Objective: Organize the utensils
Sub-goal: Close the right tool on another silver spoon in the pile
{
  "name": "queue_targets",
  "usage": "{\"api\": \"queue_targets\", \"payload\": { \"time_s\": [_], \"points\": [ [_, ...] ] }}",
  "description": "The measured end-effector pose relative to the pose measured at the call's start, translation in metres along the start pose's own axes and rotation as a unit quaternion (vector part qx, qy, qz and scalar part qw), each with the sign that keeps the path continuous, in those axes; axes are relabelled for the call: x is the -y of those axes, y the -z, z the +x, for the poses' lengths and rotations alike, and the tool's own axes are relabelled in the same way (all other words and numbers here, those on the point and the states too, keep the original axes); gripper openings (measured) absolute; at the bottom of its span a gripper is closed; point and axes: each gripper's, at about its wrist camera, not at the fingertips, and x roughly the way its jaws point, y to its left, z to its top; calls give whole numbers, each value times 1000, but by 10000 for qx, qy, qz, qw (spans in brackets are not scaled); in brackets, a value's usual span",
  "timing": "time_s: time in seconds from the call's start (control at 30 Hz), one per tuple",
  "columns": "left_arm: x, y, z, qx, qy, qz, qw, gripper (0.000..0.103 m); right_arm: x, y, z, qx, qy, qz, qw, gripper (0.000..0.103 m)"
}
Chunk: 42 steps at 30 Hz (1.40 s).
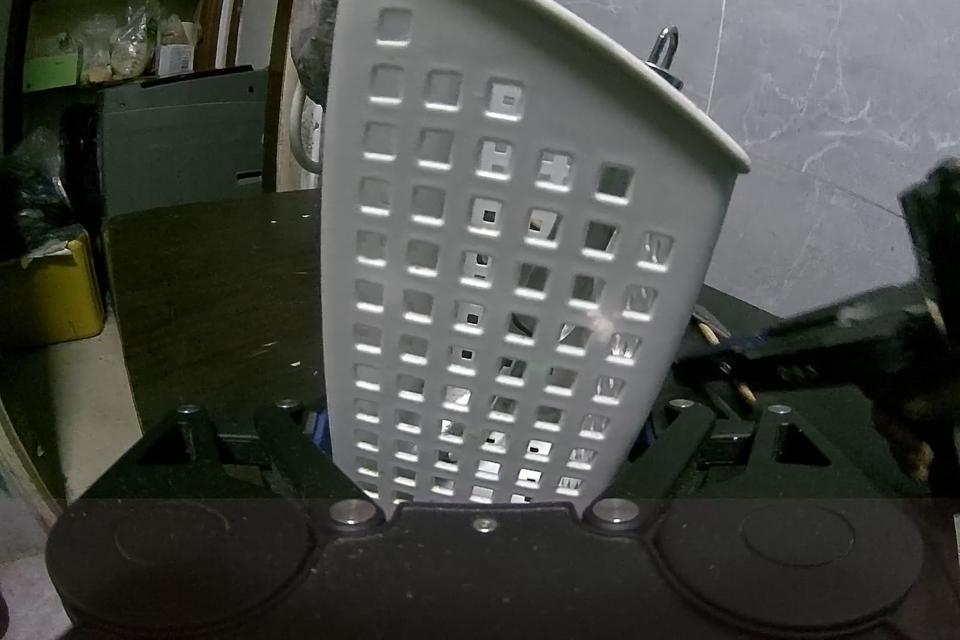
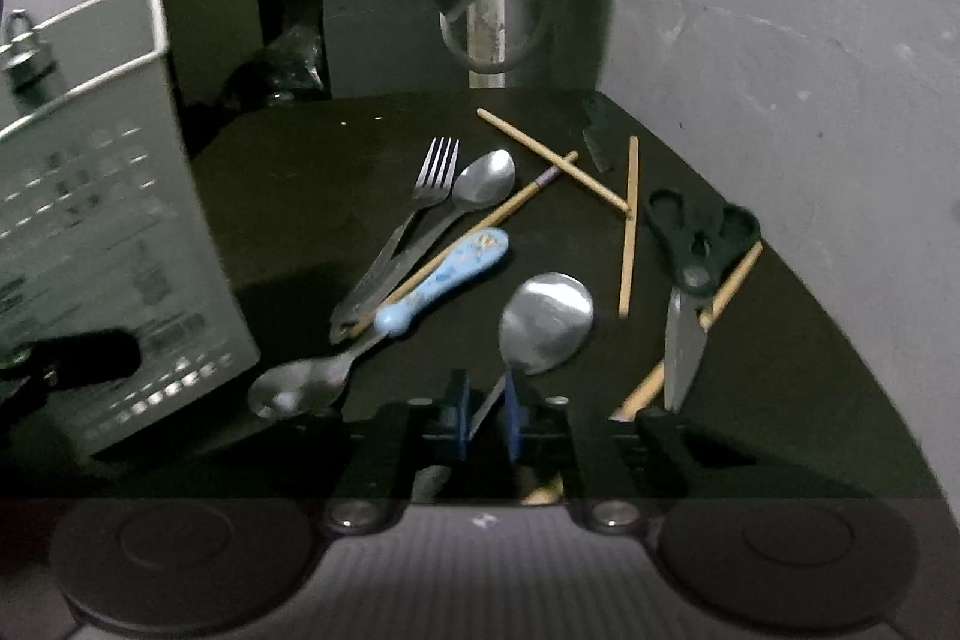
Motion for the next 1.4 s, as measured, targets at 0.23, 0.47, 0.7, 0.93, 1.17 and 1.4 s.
{"api": "queue_targets", "payload": {
  "time_s": [0.23,0.47,0.7,0.93,1.17,1.4],
  "points": [
    [-1,0,0,5,2,-2,10000,84,-20,14,-27,-244,-428,107,9987,27],
    [-1,0,0,0,-8,9,10000,84,-10,-7,-24,105,-352,-71,9993,79],
    [-1,0,0,-7,-7,11,10000,84,11,-25,17,-176,-503,-465,9975,61],
    [0,0,0,-18,-1,15,10000,84,13,-25,26,-108,-703,-462,9964,49],
    [0,0,-1,-15,-1,13,10000,84,8,-21,18,-84,-892,-474,9948,18],
    [0,0,-1,-12,8,9,10000,84,4,-9,-1,-208,-962,-494,9939,17]
  ]
}}
